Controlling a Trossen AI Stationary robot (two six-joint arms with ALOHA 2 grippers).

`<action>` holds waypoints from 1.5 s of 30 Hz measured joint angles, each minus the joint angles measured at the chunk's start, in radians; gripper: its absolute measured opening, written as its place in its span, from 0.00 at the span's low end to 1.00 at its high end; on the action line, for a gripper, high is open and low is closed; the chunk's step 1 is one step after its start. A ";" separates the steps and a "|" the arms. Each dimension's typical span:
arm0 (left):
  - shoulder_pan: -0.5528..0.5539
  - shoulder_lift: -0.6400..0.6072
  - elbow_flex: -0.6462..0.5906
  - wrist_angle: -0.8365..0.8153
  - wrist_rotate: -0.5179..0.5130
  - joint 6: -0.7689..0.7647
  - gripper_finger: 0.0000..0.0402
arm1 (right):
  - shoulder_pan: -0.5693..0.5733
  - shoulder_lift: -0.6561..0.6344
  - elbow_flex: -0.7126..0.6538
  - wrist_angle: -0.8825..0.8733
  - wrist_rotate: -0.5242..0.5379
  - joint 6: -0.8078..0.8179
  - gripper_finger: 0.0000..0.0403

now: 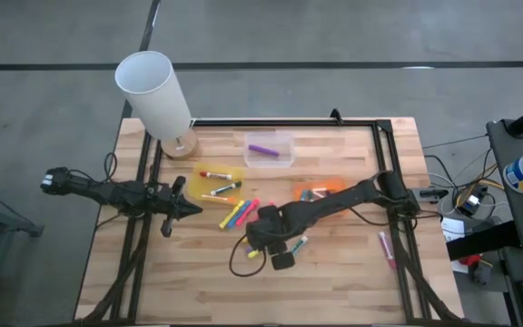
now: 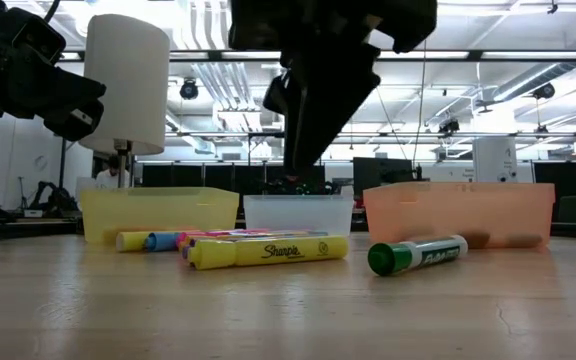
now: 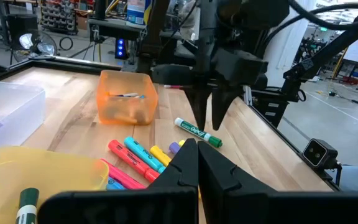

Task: Pick & Place Markers
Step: Put the bottom large yellow highlighter pen into the transparent bin

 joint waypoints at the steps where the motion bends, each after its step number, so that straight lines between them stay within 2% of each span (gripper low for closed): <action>1: 0.000 0.000 0.000 0.000 0.000 0.000 0.00 | 0.002 0.000 -0.006 0.005 0.000 0.003 0.30; 14: 0.000 0.000 0.000 0.000 0.000 0.000 0.00 | 0.003 0.000 -0.038 0.041 0.003 0.004 0.28; 30: 0.000 0.000 0.000 0.000 0.000 0.000 0.00 | 0.004 0.000 -0.092 0.090 0.003 -0.005 0.29; 38: 0.000 0.000 0.000 0.000 0.000 0.000 0.00 | 0.020 0.000 -0.152 0.184 -0.001 -0.056 0.38; 45: 0.000 0.000 0.000 0.000 0.000 0.000 0.00 | 0.018 0.007 -0.165 0.193 0.016 -0.053 0.44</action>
